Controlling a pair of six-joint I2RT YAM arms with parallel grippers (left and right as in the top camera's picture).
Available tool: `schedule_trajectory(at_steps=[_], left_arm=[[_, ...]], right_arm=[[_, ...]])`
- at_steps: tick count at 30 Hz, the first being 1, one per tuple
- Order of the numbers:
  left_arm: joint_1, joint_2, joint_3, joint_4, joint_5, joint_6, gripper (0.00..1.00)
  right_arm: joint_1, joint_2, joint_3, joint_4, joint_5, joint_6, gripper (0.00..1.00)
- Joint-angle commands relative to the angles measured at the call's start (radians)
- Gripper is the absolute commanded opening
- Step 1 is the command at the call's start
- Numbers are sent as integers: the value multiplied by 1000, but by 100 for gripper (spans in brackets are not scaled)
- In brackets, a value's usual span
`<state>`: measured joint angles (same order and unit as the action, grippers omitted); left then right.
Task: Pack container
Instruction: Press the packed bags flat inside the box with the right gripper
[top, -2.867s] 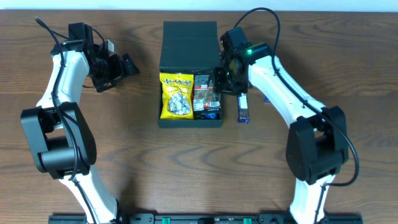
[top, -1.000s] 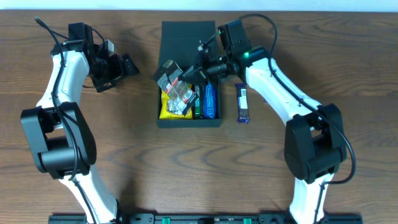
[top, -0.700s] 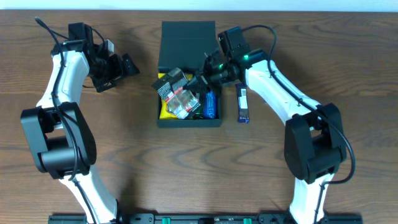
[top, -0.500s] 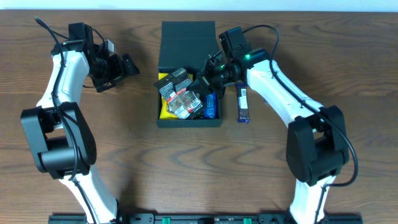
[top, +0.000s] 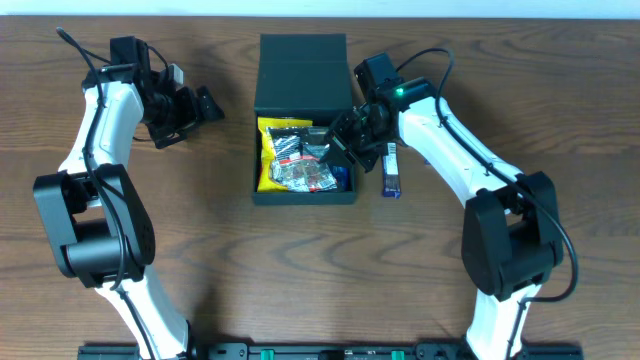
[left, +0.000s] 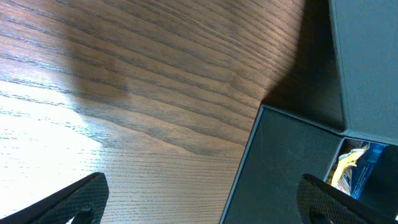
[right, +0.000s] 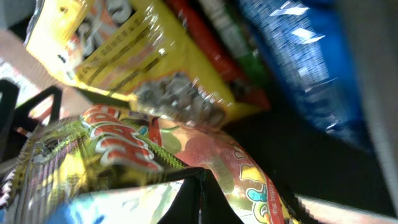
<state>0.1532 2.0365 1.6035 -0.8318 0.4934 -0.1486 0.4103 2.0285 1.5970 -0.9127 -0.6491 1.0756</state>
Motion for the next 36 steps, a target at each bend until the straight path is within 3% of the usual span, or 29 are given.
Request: schedule_trajectory(at_steps=[1,4,5,8,9,13,15,19,21,23,24,36], left_arm=[[-1,-10,24,-5,-3,22,98],[-1,-10,24,-5,-3,22,98],[-2,-10,24,-5,-3,22,97],[-2,-10,24,-5,-3,22,98],[-2,-10,24,-5,-3,22,98],[-2,-10,24,-5,-3,22,97],[-2,-10,24,-6,-3,22,97],[-2,-10,24,-6,-3,22,98],[-2,-10,24,-6,-4,22,98],[-2,-10,24,-6,-3,22,97],[-1,-10,24,-6,-4,22,98],[-1,-10,24,-9,-3,22,98]], right_arm=[[-1,-42,-10,-7,108,-12,1],[1,-61,-10,12,148,-64,2],[1,-68,-10,17,157,-80,9],[0,-89,-9,24,175,-116,49],[1,-96,-7,24,179,-121,57],[1,-168,13,29,271,-167,78],[4,-225,16,30,362,-196,78],[32,-320,16,51,508,-344,72],[62,-329,16,85,515,-460,63],[88,-316,16,103,514,-528,18],[101,-304,16,109,513,-557,3],[187,-97,16,202,375,-785,1]])
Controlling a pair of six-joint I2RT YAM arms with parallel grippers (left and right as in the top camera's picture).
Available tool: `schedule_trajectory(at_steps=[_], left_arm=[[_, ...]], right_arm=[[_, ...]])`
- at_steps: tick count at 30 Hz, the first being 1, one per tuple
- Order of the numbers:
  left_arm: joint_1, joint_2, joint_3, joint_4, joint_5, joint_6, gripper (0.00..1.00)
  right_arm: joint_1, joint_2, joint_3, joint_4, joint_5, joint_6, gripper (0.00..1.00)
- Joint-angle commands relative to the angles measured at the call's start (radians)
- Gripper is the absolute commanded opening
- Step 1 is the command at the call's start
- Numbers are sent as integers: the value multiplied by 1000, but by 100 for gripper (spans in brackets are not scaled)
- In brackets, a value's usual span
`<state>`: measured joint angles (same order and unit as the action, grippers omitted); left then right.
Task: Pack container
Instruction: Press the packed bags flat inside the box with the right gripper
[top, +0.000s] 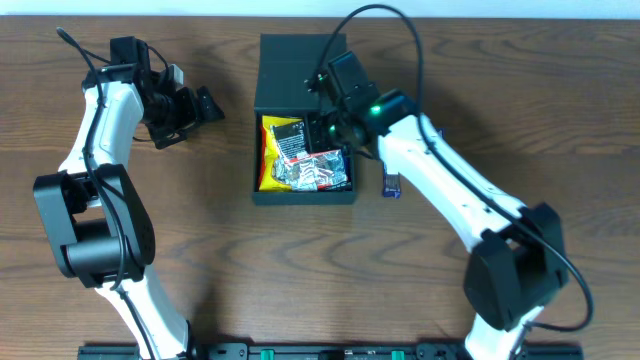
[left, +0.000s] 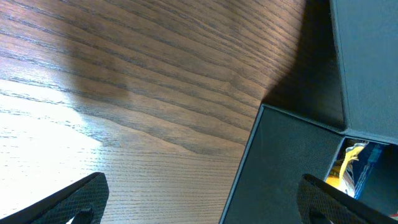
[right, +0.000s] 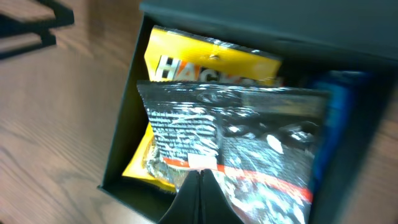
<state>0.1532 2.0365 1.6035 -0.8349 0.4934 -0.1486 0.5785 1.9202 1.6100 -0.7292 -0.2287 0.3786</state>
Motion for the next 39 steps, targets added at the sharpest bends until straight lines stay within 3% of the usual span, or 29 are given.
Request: schedule_trajectory(at_steps=[1,5,19,33,39], left_arm=[[-1,-10,24,-6,-3,22,97],[-1,-10,24,-5,-3,22,98],[-1,-10,24,-5,-7,22,97],[-1,-10,24,-5,-6,22,98],[-1,-10,24,-5,-6,22,97]], right_arm=[[23,18,3,28,-64,-103,1],[37,42,3,58,-149,-145,1],[92,126,3,135,-168,-193,1],[32,142,3,88,153,-100,1],[-3,142,3,70,150,-87,1]])
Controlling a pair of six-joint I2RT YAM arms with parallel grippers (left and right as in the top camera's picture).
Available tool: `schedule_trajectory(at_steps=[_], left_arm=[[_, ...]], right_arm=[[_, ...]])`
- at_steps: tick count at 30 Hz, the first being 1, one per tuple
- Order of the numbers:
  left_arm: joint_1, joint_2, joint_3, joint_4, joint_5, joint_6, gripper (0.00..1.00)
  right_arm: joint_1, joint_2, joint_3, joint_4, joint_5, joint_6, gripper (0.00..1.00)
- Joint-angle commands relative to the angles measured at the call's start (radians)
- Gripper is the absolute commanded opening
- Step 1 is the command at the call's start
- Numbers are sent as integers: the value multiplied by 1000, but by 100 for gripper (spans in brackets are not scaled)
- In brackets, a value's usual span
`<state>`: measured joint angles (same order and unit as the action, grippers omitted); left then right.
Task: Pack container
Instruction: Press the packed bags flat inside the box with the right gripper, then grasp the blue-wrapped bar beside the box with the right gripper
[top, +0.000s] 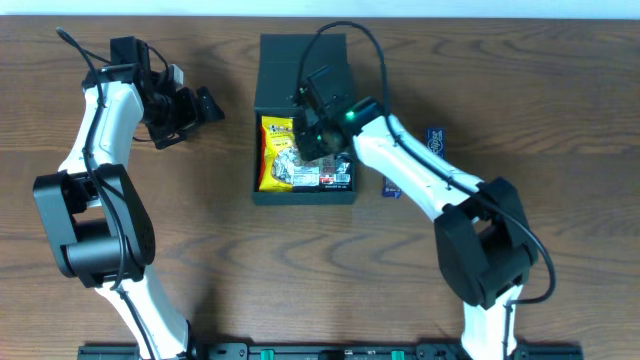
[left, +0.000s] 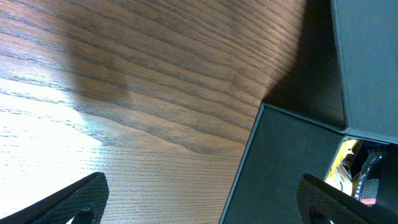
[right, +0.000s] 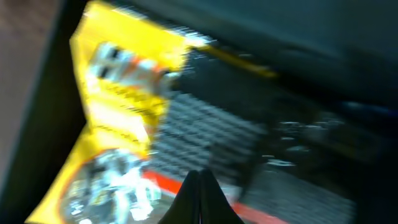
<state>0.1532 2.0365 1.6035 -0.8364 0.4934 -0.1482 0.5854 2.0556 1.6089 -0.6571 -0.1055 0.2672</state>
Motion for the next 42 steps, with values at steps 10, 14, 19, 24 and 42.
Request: schedule_trajectory(at_steps=[10,14,19,24,42], left_arm=[[-1,-10,24,0,-7,22,97],[-1,-10,24,0,-7,22,98],[-2,-10,24,-4,-7,21,98],[-2,-10,24,-8,-7,21,98],[-2,-10,24,-8,-7,21,98]], right_arm=[[-8,-5,14,-129,-25,23,2],[-6,29,13,-137,-25,20,1],[-6,77,13,-141,-6,20,1],[-10,76,29,-142,-6,20,1],[-220,-84,216,-409,213,42,48]])
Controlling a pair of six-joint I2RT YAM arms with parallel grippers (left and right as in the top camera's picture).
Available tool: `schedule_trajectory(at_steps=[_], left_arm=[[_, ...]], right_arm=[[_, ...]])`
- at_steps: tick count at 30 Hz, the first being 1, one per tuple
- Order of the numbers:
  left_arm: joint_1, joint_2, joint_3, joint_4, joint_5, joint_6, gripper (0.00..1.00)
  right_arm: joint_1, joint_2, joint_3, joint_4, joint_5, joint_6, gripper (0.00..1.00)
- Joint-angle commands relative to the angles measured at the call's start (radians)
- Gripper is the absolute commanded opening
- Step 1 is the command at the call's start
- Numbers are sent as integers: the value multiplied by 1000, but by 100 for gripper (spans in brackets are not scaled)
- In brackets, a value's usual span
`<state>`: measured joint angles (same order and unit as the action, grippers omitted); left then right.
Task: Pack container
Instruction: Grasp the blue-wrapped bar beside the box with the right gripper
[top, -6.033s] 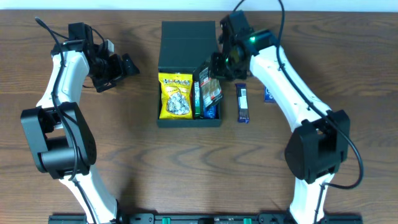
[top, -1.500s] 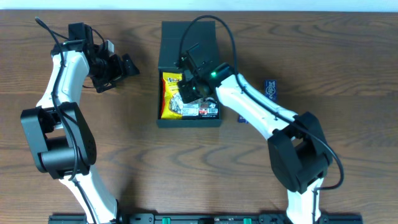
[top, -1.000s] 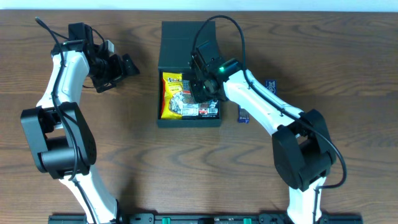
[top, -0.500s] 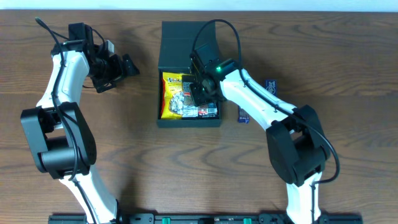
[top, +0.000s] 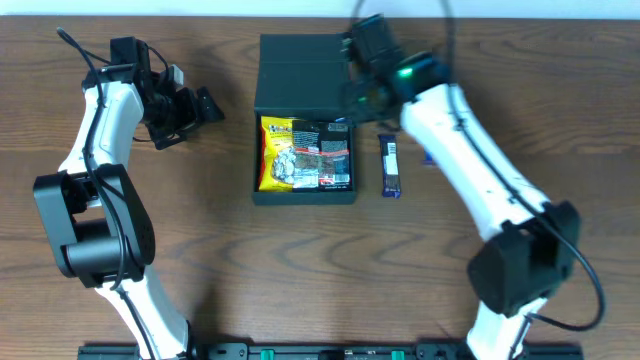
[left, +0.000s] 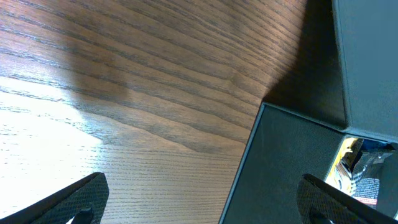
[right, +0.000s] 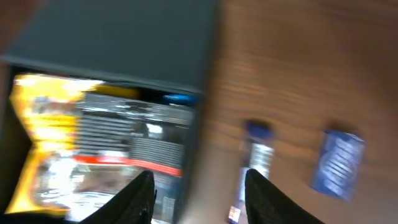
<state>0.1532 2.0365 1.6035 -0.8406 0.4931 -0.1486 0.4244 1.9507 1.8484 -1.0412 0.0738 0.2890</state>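
The black box lies open, its lid folded back. Inside it lie a yellow packet and a black-and-red packet, also seen as packets in the right wrist view. My right gripper hovers open over the lid's right edge, nothing between its fingers. A blue bar lies on the table right of the box, and a blue packet beyond it. My left gripper stays open left of the box, its fingertips over bare wood.
The table is brown wood. The box's left wall fills the right of the left wrist view. The right arm crosses over the table beside the blue bar and partly hides the blue packet from above.
My right gripper was shut low in the box against the packets. Now it is open, outside the box, above the lid's right edge. The black-and-red packet lies flat in the box.
First my right gripper was shut deep among the packets at the box's right side. Then it was shut over the black-and-red packet, and later low in the box's middle. Now it is out and open. The left arm stayed still.
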Motion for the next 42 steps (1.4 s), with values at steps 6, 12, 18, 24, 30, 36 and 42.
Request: schedule_trajectory(at_steps=[6,12,18,24,30,36,42], left_arm=[[-2,-10,24,-4,-6,21,97],[-2,-10,24,-4,-6,21,97],[-3,-10,24,-5,-6,17,98],[-3,-10,24,-15,-6,11,98],[-3,-10,24,-19,-6,11,98],[-3,-10,24,-19,-6,11,97],[-3,-10,24,-19,-6,11,97]], right_arm=[[-119,32,-183,12,27,-2,59],[-112,33,-314,109,-13,-17,63],[-98,38,-410,233,-29,-40,63],[-83,80,-428,331,-67,-62,63],[-84,120,-428,331,-44,-58,63],[-85,120,-420,327,-44,-58,61],[-85,153,-421,337,-45,-58,53]])
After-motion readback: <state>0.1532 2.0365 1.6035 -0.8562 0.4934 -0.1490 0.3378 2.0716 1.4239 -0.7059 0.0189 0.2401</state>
